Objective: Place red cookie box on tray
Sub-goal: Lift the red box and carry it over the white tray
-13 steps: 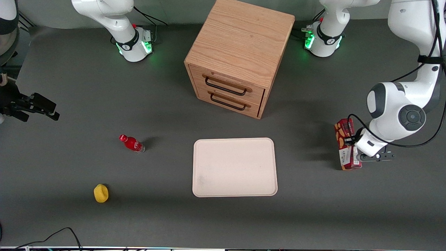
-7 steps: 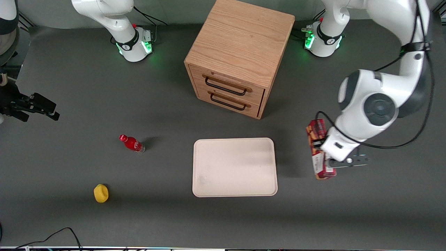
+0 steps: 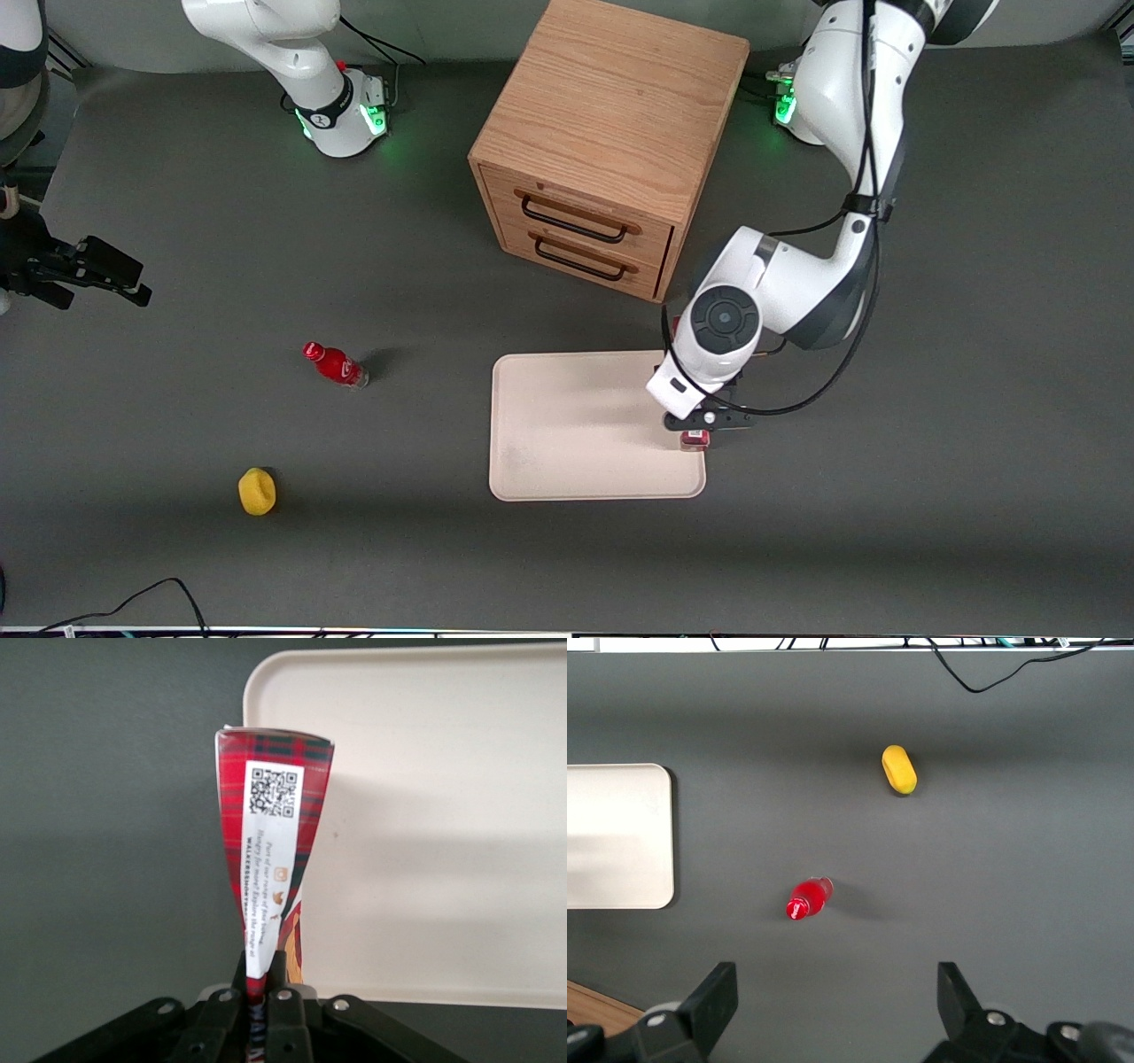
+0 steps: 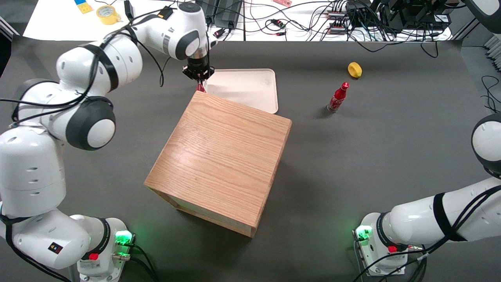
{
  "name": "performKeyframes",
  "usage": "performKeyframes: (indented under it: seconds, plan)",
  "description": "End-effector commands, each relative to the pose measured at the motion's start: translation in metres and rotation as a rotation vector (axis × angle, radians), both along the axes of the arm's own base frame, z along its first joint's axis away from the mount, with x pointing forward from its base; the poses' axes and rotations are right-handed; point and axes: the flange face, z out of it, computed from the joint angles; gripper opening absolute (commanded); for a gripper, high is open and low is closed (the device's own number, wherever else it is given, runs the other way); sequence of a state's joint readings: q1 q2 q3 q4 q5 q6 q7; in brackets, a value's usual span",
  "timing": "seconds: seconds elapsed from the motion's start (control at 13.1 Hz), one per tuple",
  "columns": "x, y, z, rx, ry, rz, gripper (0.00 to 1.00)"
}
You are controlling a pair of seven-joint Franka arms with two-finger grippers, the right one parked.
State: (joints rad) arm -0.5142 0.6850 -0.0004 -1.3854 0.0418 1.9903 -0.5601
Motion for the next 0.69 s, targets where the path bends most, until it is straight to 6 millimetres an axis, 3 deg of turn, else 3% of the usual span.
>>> performKeyframes:
  seconds: [0.0, 0.38, 0.61]
  plan:
    - [0.006, -0.004, -0.014, 0.038, -0.01, -0.011, 0.0]
    - [0.024, -0.014, -0.015, -0.025, -0.09, 0.051, 0.0]
    - [0.027, -0.019, -0.028, -0.035, -0.091, 0.087, 0.0]
